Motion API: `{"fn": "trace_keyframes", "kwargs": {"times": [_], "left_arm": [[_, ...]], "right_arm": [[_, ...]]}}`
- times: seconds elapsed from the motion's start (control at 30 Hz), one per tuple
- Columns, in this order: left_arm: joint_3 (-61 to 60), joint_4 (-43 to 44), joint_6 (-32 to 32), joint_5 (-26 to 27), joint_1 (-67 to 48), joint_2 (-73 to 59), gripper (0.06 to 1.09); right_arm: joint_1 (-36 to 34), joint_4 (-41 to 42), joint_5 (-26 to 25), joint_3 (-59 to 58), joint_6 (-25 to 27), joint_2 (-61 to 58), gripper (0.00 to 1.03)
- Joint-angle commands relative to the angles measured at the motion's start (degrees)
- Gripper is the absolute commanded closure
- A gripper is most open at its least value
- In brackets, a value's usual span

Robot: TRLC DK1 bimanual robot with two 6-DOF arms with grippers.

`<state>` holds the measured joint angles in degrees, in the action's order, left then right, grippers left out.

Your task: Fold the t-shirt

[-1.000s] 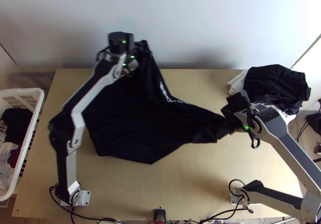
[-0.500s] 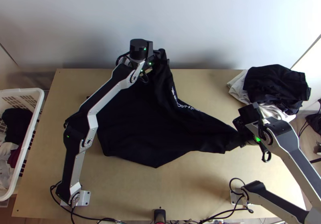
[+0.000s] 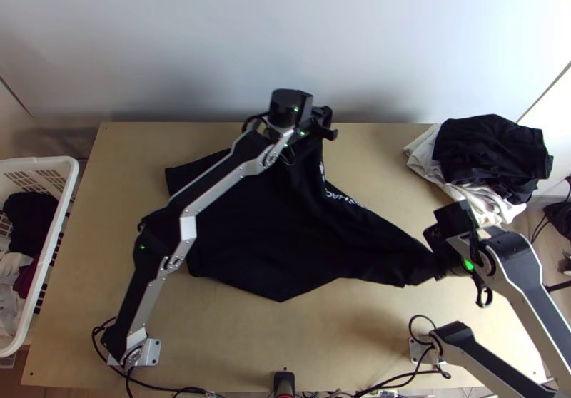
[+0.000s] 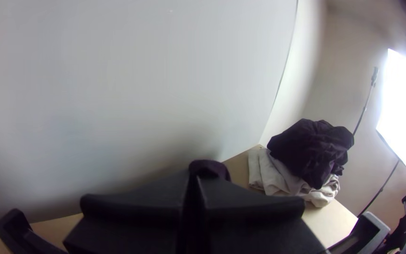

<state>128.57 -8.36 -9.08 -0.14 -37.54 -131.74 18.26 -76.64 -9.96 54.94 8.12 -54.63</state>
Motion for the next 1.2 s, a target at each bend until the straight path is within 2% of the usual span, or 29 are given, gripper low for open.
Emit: {"fn": "trace_keyframes", "kwargs": {"times": [0.0,0.2,0.3,0.37,0.47,0.53,0.57,0.73,0.8,0.93,1.03,1.07,1.17], "left_arm": [[3.00,4.49,1.17,-3.99,-2.10,-4.66,1.05],[4.23,9.06,1.70,-7.86,-2.89,-6.86,1.05],[4.41,8.80,1.70,-8.38,-2.89,-7.74,1.03],[4.14,5.90,1.44,-7.50,-3.07,-6.86,0.79],[3.00,-0.96,1.35,-3.64,-3.42,-3.35,0.37],[2.12,-5.44,0.91,-2.14,-3.42,-0.18,0.19],[1.50,-7.99,0.73,-1.00,-3.33,1.75,0.14],[-2.19,-23.37,0.12,5.24,-2.01,12.04,0.12],[-4.12,-30.31,0.03,5.68,-1.04,16.43,0.11],[-16.86,-31.45,1.35,6.38,3.09,28.91,0.11],[-25.57,-32.33,2.05,10.95,7.66,37.70,0.11],[-28.38,-33.92,2.67,12.71,9.15,40.69,0.11],[-38.31,-39.36,5.65,13.77,12.23,50.00,0.11]], "right_arm": [[0.02,-3.95,0.20,-4.05,-0.65,4.89,1.00],[-0.16,-9.93,2.75,-8.97,-1.53,10.42,1.00],[-0.95,-10.02,3.01,-8.79,-1.62,11.30,1.00],[-1.65,-9.05,3.01,-7.83,-1.62,11.21,1.00],[-2.18,-7.56,2.92,-6.42,-1.62,10.69,1.00],[-2.27,-6.85,2.92,-5.72,-1.62,10.16,1.00],[-2.35,-6.68,2.92,-5.37,-1.62,9.98,1.00],[-2.70,-5.89,3.01,-4.22,-1.70,9.28,1.00],[-2.70,-5.71,3.01,-3.61,-1.70,9.10,1.00],[-2.70,-5.62,3.10,-2.55,-1.97,7.96,1.00],[-2.62,-5.27,4.24,-1.06,-2.23,6.99,1.00],[-2.53,-5.10,4.59,-0.53,-2.32,6.82,1.00],[-2.53,-4.66,5.39,0.96,-2.49,6.20,1.00]]}}
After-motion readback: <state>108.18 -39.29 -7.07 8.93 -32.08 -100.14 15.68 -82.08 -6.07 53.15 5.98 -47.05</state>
